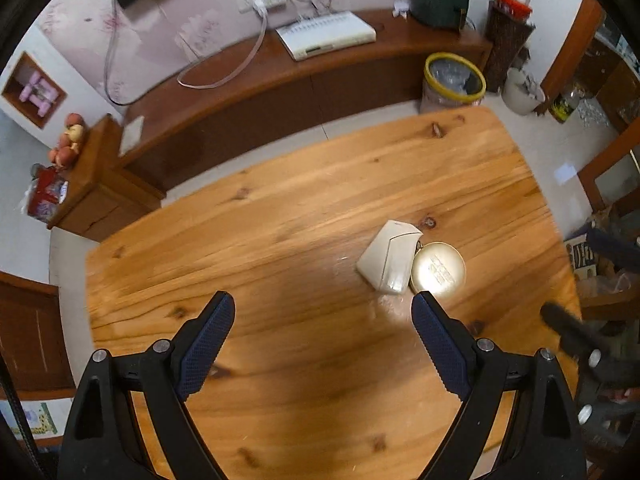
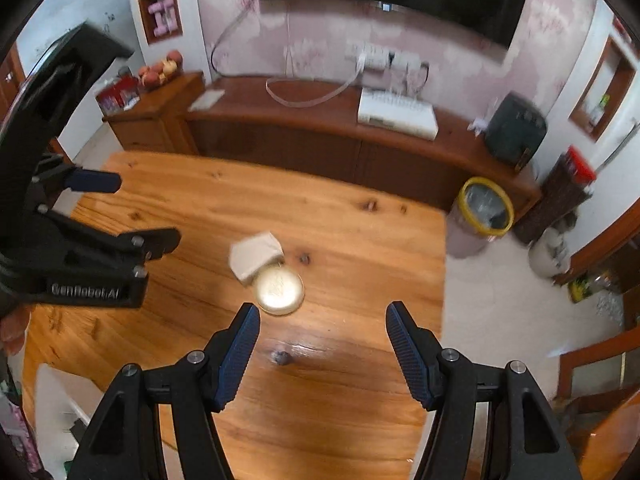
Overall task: Organize rigid objects
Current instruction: 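Grasp the beige adapter with the left gripper while the right gripper grasps the gold compact, then carry the beige adapter into the tray with the left gripper while the right gripper carries the gold compact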
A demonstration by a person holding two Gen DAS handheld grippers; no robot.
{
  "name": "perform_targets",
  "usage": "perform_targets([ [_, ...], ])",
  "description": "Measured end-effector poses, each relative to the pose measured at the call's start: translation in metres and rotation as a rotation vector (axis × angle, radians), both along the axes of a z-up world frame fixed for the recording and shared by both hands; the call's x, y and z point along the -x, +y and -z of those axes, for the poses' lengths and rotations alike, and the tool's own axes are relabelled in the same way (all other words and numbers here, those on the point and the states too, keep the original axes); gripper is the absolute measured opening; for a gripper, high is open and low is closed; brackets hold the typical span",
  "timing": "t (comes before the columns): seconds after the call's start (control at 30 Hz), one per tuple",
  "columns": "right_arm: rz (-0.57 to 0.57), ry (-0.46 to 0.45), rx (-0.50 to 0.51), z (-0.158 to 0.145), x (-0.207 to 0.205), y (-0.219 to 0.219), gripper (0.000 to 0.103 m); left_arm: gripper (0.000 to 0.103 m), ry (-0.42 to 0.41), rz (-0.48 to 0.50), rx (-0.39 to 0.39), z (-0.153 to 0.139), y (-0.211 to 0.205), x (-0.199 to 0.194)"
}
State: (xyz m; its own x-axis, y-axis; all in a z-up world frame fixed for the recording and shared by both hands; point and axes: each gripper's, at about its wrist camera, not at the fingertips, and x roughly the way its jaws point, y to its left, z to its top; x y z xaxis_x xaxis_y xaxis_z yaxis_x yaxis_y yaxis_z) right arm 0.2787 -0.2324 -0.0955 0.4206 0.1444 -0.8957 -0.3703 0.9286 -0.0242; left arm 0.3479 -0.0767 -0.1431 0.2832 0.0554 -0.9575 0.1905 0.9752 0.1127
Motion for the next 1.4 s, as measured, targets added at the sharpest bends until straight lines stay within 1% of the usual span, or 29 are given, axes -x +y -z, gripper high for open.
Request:
perform_targets([
  [0.03,-0.005,0.022,-0.009,0.013,-0.004,-0.003,0.067,0.091,0.008,0.000,0.007,0.004,-0.003,-0.002],
  [0.17,-0.008,0.071,-0.031,0.042,-0.014,-0.007,0.067,0.091,0.057,-0.021,0.046,0.032,-0.014,-0.020],
  [0.27,-0.010,0.097,-0.057,0.058,-0.017,-0.009,0.067,0.091,0.090,-0.037,0.053,0.045,-0.017,-0.028],
  [0.33,-0.016,0.110,-0.072,0.066,-0.019,-0.009,0.067,0.091,0.107,-0.049,0.076,0.051,-0.018,-0.031],
  [0.4,-0.024,0.118,-0.082,0.070,-0.024,-0.009,0.067,0.091,0.117,-0.064,0.105,0.056,-0.019,-0.033],
  [0.5,-0.041,0.124,-0.090,0.078,-0.026,-0.005,0.067,0.091,0.113,-0.077,0.123,0.059,-0.016,-0.033],
  [0.57,-0.050,0.129,-0.087,0.083,-0.027,-0.002,0.067,0.091,0.105,-0.100,0.137,0.059,-0.009,-0.034],
  [0.7,-0.061,0.136,-0.083,0.090,-0.030,0.004,0.067,0.090,0.116,-0.135,0.193,0.063,0.009,-0.034],
  [0.73,-0.064,0.135,-0.083,0.091,-0.031,0.006,0.067,0.090,0.115,-0.137,0.195,0.064,0.010,-0.035],
  [0.83,-0.072,0.131,-0.087,0.093,-0.035,0.011,0.067,0.084,0.102,-0.137,0.166,0.065,0.018,-0.032],
  [0.93,-0.090,0.128,-0.094,0.094,-0.039,0.019,0.067,0.080,0.094,-0.150,0.167,0.066,0.027,-0.029],
  [1.1,-0.115,0.118,-0.059,0.098,-0.048,0.036,0.067,0.080,0.099,-0.177,0.183,0.066,0.041,-0.032],
  [1.2,-0.123,0.110,-0.034,0.101,-0.049,0.043,0.067,0.079,0.098,-0.172,0.181,0.067,0.038,-0.033],
  [1.23,-0.126,0.102,-0.026,0.101,-0.048,0.045,0.067,0.078,0.096,-0.171,0.179,0.067,0.037,-0.034],
  [1.3,-0.133,0.088,-0.008,0.102,-0.046,0.047,0.066,0.067,0.081,-0.167,0.174,0.065,0.035,-0.033],
  [1.33,-0.135,0.084,-0.007,0.102,-0.045,0.047,0.065,0.056,0.071,-0.165,0.168,0.064,0.034,-0.031],
  [1.37,-0.136,0.080,-0.011,0.101,-0.043,0.046,0.058,0.048,0.066,-0.157,0.176,0.063,0.032,-0.030],
  [1.4,-0.139,0.082,-0.013,0.101,-0.042,0.046,0.056,0.048,0.067,-0.153,0.179,0.063,0.033,-0.029],
])
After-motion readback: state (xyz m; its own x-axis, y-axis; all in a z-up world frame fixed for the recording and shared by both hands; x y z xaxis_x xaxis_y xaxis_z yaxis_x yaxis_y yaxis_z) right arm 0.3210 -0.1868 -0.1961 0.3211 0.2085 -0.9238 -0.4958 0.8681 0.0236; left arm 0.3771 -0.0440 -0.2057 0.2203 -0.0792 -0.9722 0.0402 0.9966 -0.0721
